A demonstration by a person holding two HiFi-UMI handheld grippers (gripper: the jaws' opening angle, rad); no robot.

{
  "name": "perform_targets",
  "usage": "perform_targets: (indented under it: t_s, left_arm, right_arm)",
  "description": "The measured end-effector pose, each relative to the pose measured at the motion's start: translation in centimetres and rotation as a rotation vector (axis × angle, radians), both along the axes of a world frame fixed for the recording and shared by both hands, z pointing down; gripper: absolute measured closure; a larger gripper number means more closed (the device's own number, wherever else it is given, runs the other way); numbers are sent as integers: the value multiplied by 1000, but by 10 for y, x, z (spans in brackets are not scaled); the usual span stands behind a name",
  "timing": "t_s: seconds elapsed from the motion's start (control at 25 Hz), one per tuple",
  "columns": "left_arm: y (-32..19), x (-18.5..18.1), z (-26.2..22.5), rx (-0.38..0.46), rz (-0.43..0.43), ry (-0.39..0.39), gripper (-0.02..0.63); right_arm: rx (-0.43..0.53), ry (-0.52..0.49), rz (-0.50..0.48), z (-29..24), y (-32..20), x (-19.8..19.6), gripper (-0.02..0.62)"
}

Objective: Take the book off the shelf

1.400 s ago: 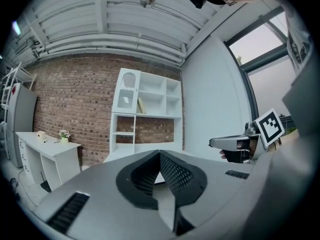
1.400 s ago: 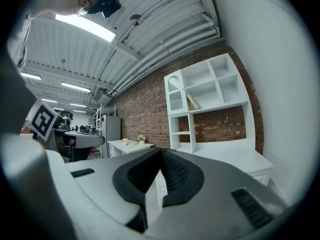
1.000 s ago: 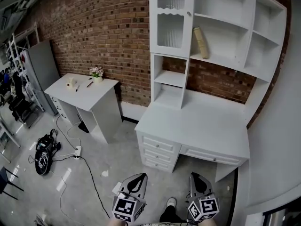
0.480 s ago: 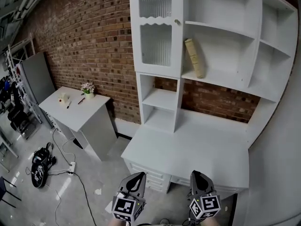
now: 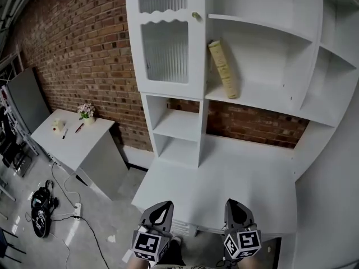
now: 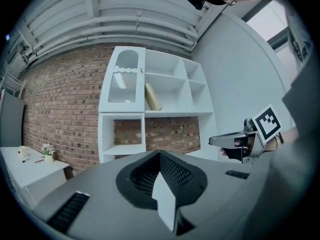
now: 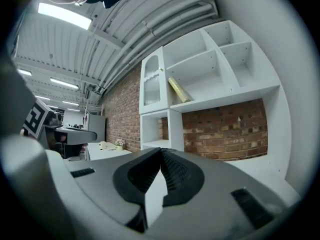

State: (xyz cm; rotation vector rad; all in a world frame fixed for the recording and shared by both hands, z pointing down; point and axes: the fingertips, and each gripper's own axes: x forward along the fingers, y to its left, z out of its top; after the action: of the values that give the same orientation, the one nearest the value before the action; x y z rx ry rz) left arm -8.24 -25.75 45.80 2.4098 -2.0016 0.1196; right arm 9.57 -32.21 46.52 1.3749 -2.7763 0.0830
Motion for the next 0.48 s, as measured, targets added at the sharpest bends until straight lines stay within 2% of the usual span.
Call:
perform_targets:
  t_s: [0.24, 0.48]
  left_arm:
    - [-85, -39, 0, -14, 83, -15, 591]
    - [-164, -75, -20, 31, 173, -9, 591]
  right_arm:
    - [22, 24, 118, -9, -66, -33, 588]
    - [64, 38, 202, -36, -130, -66, 588]
